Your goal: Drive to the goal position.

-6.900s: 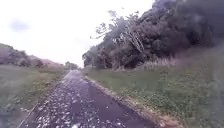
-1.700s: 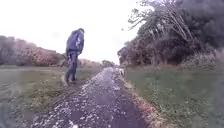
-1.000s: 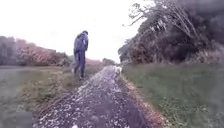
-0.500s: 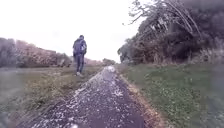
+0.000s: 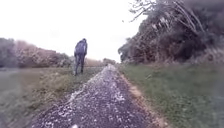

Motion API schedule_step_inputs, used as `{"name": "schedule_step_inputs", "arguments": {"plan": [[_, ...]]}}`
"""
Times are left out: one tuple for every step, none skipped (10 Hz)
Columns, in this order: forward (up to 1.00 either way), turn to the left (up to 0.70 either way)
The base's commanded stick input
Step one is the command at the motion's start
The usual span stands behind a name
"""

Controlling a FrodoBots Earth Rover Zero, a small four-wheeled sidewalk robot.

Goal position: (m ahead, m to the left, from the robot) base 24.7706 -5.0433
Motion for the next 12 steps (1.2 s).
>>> {"name": "schedule_step_inputs", "arguments": {"plan": [[0.60, 0.00], [0.60, 0.00], [0.60, 0.00], [0.60, 0.00], [0.60, 0.00], [0.60, 0.00], [0.60, 0.00], [0.60, 0.00], [0.60, 0.00], [0.60, 0.00], [0.60, 0.00], [0.60, 0.00]]}}
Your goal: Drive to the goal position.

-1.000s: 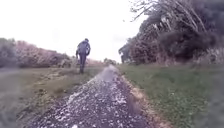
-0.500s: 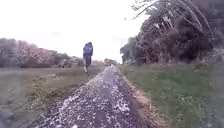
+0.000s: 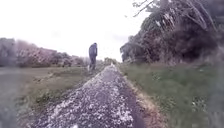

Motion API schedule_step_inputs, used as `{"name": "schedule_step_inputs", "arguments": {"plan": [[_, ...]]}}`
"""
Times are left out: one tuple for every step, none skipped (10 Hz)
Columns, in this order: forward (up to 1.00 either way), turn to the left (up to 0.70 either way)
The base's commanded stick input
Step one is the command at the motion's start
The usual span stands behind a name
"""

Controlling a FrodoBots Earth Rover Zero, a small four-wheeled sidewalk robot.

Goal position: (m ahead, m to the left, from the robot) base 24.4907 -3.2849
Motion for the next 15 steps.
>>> {"name": "schedule_step_inputs", "arguments": {"plan": [[0.60, 0.00], [0.60, 0.00], [0.60, 0.00], [0.60, 0.00], [0.60, 0.00], [0.60, 0.00], [0.60, 0.00], [0.60, 0.00], [0.60, 0.00], [0.60, 0.00], [0.60, 0.00], [0.60, 0.00], [0.60, 0.00], [0.60, 0.00], [0.60, 0.00]]}}
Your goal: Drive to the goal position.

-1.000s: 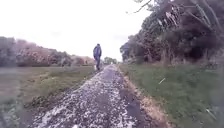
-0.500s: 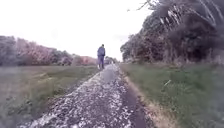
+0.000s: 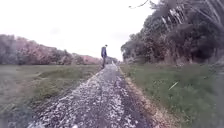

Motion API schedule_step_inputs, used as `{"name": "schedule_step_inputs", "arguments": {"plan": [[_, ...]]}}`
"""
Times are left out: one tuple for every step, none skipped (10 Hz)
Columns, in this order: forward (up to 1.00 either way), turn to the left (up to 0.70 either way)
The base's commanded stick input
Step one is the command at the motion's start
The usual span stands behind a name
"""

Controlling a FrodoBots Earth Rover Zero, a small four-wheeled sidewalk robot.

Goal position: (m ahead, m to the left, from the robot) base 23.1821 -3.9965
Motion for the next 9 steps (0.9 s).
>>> {"name": "schedule_step_inputs", "arguments": {"plan": [[0.60, 0.00], [0.60, 0.00], [0.60, 0.00], [0.60, 0.00], [0.60, 0.00], [0.60, 0.00], [0.60, 0.00], [0.60, 0.00], [0.60, 0.00]]}}
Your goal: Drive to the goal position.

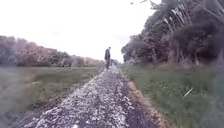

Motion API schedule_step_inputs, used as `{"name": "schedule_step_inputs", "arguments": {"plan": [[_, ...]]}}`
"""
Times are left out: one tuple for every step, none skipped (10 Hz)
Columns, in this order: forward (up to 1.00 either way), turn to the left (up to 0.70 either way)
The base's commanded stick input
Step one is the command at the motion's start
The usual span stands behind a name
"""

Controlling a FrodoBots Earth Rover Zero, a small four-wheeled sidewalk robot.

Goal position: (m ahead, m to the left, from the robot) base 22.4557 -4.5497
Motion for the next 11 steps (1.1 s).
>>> {"name": "schedule_step_inputs", "arguments": {"plan": [[0.60, 0.00], [0.60, 0.00], [0.60, 0.00], [0.60, 0.00], [0.60, 0.00], [0.60, 0.00], [0.60, 0.00], [0.60, 0.00], [0.60, 0.00], [0.60, 0.00], [0.60, 0.00]]}}
